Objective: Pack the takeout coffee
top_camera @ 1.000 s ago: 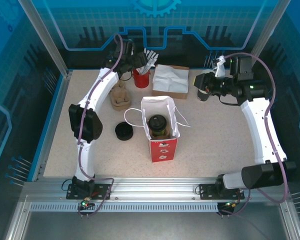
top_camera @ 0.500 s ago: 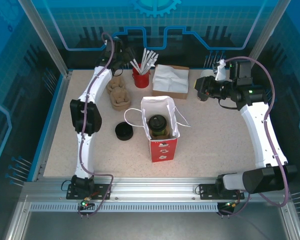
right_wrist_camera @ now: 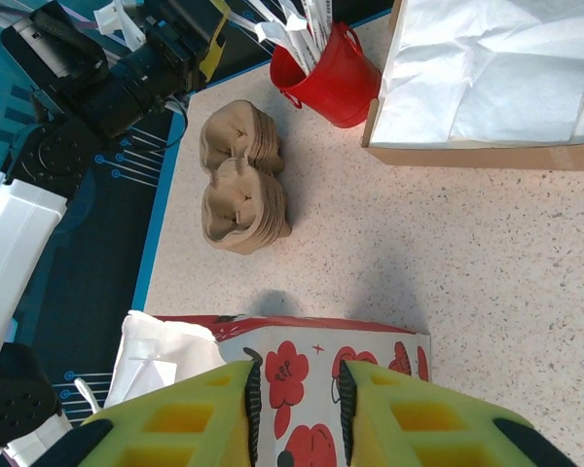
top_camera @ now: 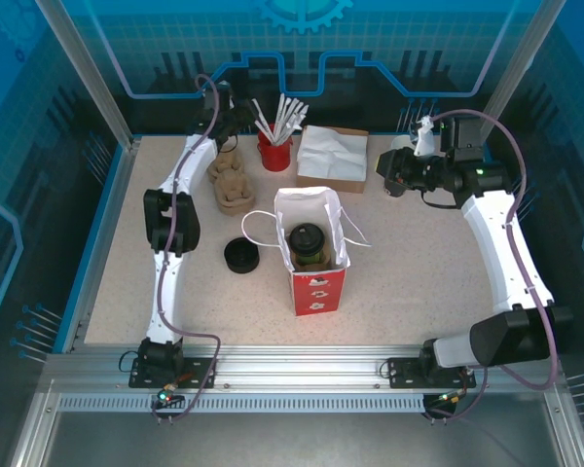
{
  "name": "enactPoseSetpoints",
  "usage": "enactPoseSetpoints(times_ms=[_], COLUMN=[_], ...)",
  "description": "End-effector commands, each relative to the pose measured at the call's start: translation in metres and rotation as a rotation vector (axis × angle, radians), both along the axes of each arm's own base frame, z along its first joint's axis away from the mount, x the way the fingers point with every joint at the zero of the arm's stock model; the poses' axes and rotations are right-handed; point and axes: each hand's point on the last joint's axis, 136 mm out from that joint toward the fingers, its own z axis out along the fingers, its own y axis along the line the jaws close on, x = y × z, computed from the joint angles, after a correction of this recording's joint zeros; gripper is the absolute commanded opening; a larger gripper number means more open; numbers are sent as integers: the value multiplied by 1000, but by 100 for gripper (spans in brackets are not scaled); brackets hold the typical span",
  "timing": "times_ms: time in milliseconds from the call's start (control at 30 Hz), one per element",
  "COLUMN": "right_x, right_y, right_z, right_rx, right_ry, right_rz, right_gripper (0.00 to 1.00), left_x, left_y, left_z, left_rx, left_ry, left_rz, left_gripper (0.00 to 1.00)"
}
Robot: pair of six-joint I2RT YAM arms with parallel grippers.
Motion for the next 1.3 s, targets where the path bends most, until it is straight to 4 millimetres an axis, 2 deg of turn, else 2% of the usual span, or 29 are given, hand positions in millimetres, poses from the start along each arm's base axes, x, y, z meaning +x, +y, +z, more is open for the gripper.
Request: enactPoseSetpoints(times_ms=[0,100,200,300,400,600,900,1267], right_x=[5,5,4,4,4,4,2,-2], right_y=[-2,-3,-3,-5,-6,-7,-8,-12], right_z=[0,-2,-4,-7,-9,-9,-5,4], right_rx=[-4,-8,-13,-17,-16,-15,-15,-4], right_ry=[-22,-21,-17,-12,-10,-8,-18,-37], right_rz=[9,11,13,11,8,8,6,1], right_gripper=[31,31,31,31,31,31,31,31], left_x=[13,18,20,20,20,15,-6,-55], left_y=[3,3,2,2,-1,-2,-10,-20], left_z=[14,11,11,11,13,28,83,151], left_rx=[-50,-54,-60,-60,-64,-56,-36,160], left_ry=[-77,-86,-96,-99,-102,-120,-191,-213], left_rz=[-21,-24,-36,-39,-51,-68,-106,-114], left_gripper=[56,49,37,34,26,18,10,11])
